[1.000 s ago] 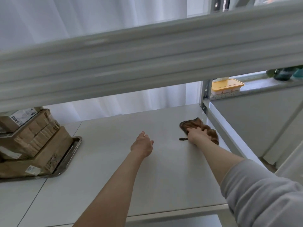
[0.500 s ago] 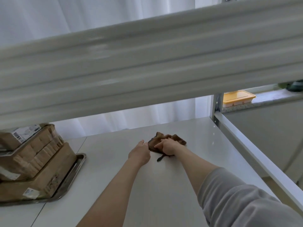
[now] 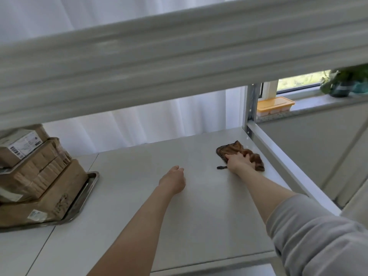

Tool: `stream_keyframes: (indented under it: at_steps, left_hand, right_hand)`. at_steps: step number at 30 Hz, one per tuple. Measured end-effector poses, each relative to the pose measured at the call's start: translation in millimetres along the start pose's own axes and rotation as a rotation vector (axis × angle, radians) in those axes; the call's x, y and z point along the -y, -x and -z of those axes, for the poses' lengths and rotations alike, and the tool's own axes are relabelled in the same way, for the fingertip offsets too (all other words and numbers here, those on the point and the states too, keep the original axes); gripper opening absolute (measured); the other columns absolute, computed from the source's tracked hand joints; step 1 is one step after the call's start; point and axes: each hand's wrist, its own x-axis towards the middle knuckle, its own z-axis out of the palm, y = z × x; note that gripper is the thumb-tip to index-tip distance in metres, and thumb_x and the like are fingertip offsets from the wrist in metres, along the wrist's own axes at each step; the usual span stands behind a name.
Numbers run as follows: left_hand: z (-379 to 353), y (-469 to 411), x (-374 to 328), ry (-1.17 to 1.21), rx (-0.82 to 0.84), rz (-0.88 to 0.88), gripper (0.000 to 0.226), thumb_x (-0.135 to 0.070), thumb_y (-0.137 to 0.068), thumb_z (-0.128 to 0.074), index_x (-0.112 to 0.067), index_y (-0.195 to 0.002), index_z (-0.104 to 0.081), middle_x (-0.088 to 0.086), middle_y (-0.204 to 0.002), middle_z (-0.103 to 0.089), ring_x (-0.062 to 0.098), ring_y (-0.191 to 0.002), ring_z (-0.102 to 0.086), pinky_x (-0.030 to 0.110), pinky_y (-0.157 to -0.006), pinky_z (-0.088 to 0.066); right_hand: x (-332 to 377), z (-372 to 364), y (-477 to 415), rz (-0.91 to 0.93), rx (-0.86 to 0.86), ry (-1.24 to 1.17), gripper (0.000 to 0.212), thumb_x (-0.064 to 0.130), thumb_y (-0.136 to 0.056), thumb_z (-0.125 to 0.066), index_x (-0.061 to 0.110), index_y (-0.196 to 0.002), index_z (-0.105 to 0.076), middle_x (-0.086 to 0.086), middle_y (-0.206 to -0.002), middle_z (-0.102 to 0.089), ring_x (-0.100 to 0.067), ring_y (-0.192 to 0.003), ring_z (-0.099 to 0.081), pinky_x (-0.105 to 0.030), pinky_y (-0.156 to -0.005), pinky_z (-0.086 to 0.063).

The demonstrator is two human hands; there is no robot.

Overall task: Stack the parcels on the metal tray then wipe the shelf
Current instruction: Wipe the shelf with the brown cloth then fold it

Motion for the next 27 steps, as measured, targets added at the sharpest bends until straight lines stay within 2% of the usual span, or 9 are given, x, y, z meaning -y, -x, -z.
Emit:
stream_keyframes:
  at_steps: [6,11,14,17,21,24,27]
  left_hand:
    - [-19.6,59.9,-36.6,-0.016,0.004,-0.027,0.050,-0.016,-0.100,-0.032,-0.012,-0.149,-0.026,0.002,-0.160,-0.012,0.024,-0.144,-0.025,0.038,-0.117,-0.024]
    - [-32.7,113.2,-44.6,-0.036,-0.009,0.028,0.048,-0.011,-0.098,-0.031,-0.011,-0.146,-0.031,0.004,-0.158,-0.016,0.023,-0.142,-0.028,0.038,-0.111,-0.031]
    - [-35.1,135.5,-48.7,-0.036,-0.007,0.060,0.048,-0.012,-0.094,-0.034,-0.015,-0.142,-0.036,0.003,-0.156,-0.020,0.023,-0.138,-0.034,0.039,-0.108,-0.037]
    - [-41.3,157.0,-56.1,-0.042,0.007,0.063,0.044,-0.013,-0.092,-0.034,-0.014,-0.135,-0.042,0.003,-0.150,-0.030,0.025,-0.131,-0.042,0.039,-0.105,-0.040]
    - [-51.7,175.2,-62.9,-0.073,0.011,0.045,0.045,-0.008,-0.095,-0.030,-0.008,-0.140,-0.037,0.004,-0.157,-0.018,0.027,-0.138,-0.034,0.039,-0.108,-0.034]
    - [-55.7,184.6,-66.0,-0.090,0.023,0.027,0.042,-0.005,-0.095,-0.029,-0.005,-0.136,-0.039,0.005,-0.156,-0.019,0.027,-0.136,-0.037,0.039,-0.105,-0.036]
    - [-56.4,188.9,-64.3,-0.101,0.018,0.016,0.044,-0.004,-0.094,-0.029,-0.005,-0.137,-0.039,0.006,-0.155,-0.022,0.028,-0.134,-0.039,0.039,-0.104,-0.037]
  right_hand:
    - [-38.2,-12.0,78.9,-0.006,0.016,0.018,0.060,0.011,-0.098,-0.026,0.044,-0.148,-0.024,-0.001,-0.162,-0.006,-0.030,-0.148,0.000,-0.050,-0.118,-0.006]
    - [-12.7,-40.8,153.3,0.174,0.064,0.100,0.049,0.024,-0.099,-0.034,0.042,-0.144,-0.036,-0.005,-0.154,-0.023,-0.034,-0.140,-0.018,-0.048,-0.109,-0.024]
    - [0.4,-59.3,184.9,0.323,0.165,0.114,0.046,0.047,-0.097,-0.041,0.040,-0.142,-0.041,0.000,-0.155,-0.026,-0.031,-0.140,-0.020,-0.045,-0.110,-0.024]
    - [-19.4,-57.9,202.5,0.395,0.172,0.121,0.042,0.040,-0.098,-0.044,0.049,-0.139,-0.042,0.004,-0.158,-0.021,-0.026,-0.144,-0.015,-0.045,-0.115,-0.020]
    - [-70.4,-36.0,206.3,0.188,0.105,0.056,0.053,0.018,-0.099,-0.033,0.044,-0.145,-0.034,0.002,-0.160,-0.013,-0.029,-0.146,-0.008,-0.050,-0.117,-0.017]
    - [-104.1,-20.3,211.3,0.006,0.062,0.058,0.056,0.015,-0.099,-0.030,0.043,-0.147,-0.028,-0.001,-0.161,-0.009,-0.032,-0.146,-0.006,-0.051,-0.114,-0.017]
    - [-105.5,-25.6,219.4,-0.074,0.039,0.063,0.052,0.015,-0.098,-0.028,0.040,-0.144,-0.034,-0.006,-0.158,-0.014,-0.034,-0.144,-0.011,-0.053,-0.111,-0.020]
